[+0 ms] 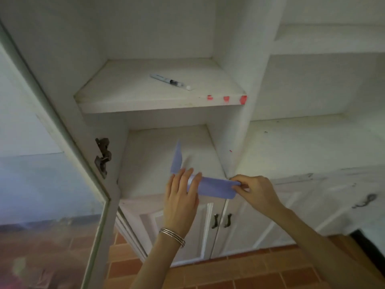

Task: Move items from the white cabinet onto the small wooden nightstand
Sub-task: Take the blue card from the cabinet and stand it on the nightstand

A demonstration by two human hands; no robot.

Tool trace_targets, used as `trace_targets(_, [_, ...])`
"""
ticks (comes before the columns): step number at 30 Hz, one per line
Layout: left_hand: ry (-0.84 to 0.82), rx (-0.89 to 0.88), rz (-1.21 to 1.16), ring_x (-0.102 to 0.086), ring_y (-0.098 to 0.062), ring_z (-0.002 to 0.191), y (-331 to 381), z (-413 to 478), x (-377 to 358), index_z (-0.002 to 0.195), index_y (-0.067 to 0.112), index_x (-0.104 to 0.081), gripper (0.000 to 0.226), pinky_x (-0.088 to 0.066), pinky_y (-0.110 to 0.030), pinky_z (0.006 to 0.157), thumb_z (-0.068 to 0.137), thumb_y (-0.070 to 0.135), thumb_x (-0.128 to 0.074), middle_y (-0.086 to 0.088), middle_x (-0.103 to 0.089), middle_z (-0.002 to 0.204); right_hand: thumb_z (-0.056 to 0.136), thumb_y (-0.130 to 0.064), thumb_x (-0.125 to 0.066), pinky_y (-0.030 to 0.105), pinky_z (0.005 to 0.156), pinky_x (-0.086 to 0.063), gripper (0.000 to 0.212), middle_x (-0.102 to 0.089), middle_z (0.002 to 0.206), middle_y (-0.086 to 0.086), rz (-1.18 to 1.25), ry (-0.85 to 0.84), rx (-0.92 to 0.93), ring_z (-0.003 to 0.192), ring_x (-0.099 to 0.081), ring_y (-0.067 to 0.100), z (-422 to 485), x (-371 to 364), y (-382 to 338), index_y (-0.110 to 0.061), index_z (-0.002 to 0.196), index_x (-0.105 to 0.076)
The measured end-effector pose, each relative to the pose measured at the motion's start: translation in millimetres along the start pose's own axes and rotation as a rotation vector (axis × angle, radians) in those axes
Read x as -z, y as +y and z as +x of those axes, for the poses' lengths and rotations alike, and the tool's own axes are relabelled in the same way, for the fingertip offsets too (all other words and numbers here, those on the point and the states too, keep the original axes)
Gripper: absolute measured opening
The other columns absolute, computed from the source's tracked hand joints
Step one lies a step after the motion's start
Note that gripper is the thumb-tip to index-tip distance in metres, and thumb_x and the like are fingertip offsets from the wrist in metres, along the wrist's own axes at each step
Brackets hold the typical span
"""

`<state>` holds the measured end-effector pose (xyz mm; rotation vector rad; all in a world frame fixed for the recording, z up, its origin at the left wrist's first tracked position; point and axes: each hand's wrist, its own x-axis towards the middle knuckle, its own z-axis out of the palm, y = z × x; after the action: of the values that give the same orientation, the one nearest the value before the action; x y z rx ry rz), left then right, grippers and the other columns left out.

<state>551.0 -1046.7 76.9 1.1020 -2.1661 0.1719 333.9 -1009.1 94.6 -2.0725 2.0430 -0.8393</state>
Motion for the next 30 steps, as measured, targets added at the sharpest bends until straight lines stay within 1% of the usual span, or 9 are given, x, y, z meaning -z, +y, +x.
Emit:
trace_targets(3, [-0.002,-0.088,-0.05,-0.055,-0.034,0.112,22,-4,-5,0.11,0.009,-0.065,0.053,-0.041,-0.05,0.096,0.059,0.0,-0.079,-0.013,-0.063,0.114,0.078,-0.025,-0.06,0.013,0.06,-0.046,0.014,-0.072,0.07,-0.005,0.094,0.015,0.009,0.068,-0.065,0.004,-33,25,11,-0.019,0.082,-0.073])
trace_targets(6, [0.038,-0.205,-0.109,-0.059,-0.029,0.105,47,-13,-10,0.092,0.012,-0.067,0.025,-0.036,-0.048,0.099,0.069,0.002,-0.069,-0.008,-0.066,0.1,0.077,-0.024,-0.063,0.003,0.062,-0.043,0.015,-0.072,0.072,-0.007,0.09,0.044,-0.02,0.073,-0.063,0.001,-71,51,24,-0.015,0.082,-0.074])
trace_targets(13, [-0.057,-0.415,-0.271,-0.059,-0.02,0.056,154,-47,-25,0.078,0.015,-0.066,0.021,-0.04,-0.034,0.079,0.077,0.012,-0.046,0.002,-0.061,0.063,0.084,-0.024,-0.058,0.007,0.067,-0.042,0.017,-0.069,0.076,-0.01,-0.043,0.093,-0.243,0.069,-0.057,-0.001,-203,112,63,-0.02,0.092,-0.073])
trace_targets(16, [-0.137,-0.52,-0.349,-0.057,-0.02,0.051,222,-69,-27,0.073,0.017,-0.067,0.021,-0.036,-0.03,0.064,0.073,0.014,-0.046,0.003,-0.059,0.057,0.077,-0.021,-0.05,0.009,0.05,-0.032,0.017,-0.063,0.058,-0.003,-0.103,0.152,-0.323,0.054,-0.042,-0.001,-277,147,72,-0.024,0.073,-0.066])
trace_targets(18, [-0.203,-0.594,-0.387,-0.055,-0.021,0.048,268,-87,-30,0.07,0.018,-0.064,0.013,-0.039,-0.032,0.057,0.067,0.013,-0.053,0.003,-0.057,0.055,0.074,-0.022,-0.051,0.019,0.044,-0.039,0.018,-0.065,0.057,0.0,-0.131,0.171,-0.424,0.047,-0.048,0.003,-334,167,81,-0.019,0.069,-0.068])
trace_targets(21, [-0.297,-0.714,-0.471,-0.054,-0.021,0.044,340,-115,-31,0.067,0.018,-0.064,0.019,-0.041,-0.029,0.046,0.054,0.005,-0.064,0.003,-0.057,0.053,0.077,-0.015,-0.063,0.032,0.053,-0.052,0.009,-0.07,0.067,-0.001,-0.218,0.19,-0.605,0.057,-0.062,0.013,-418,197,90,-0.015,0.076,-0.072])
trace_targets(24, [-0.359,-0.861,-0.564,-0.054,-0.018,0.043,411,-143,-30,0.069,0.019,-0.066,0.02,-0.042,-0.026,0.046,0.054,0.006,-0.069,0.005,-0.059,0.054,0.081,-0.016,-0.066,0.033,0.061,-0.052,0.006,-0.071,0.073,-0.001,-0.261,0.218,-0.774,0.065,-0.064,0.015,-494,225,88,-0.018,0.084,-0.071])
trace_targets(26, [-0.393,-0.934,-0.645,-0.056,-0.017,0.046,455,-163,-29,0.072,0.018,-0.067,0.011,-0.044,-0.027,0.048,0.066,0.016,-0.058,0.005,-0.061,0.057,0.084,-0.022,-0.063,0.027,0.06,-0.046,0.007,-0.07,0.076,-0.003,-0.285,0.229,-0.906,0.067,-0.059,0.014,-539,241,83,-0.018,0.086,-0.068])
trace_targets(30, [-0.529,-1.027,-0.806,-0.061,-0.016,0.064,534,-201,-22,0.09,0.019,-0.068,0.03,-0.044,-0.026,0.063,0.074,0.023,-0.043,0.005,-0.066,0.076,0.082,-0.022,-0.064,0.022,0.057,-0.038,0.004,-0.066,0.075,-0.009,-0.28,0.334,-1.152,0.068,-0.055,0.008,-622,262,66,-0.019,0.083,-0.066])
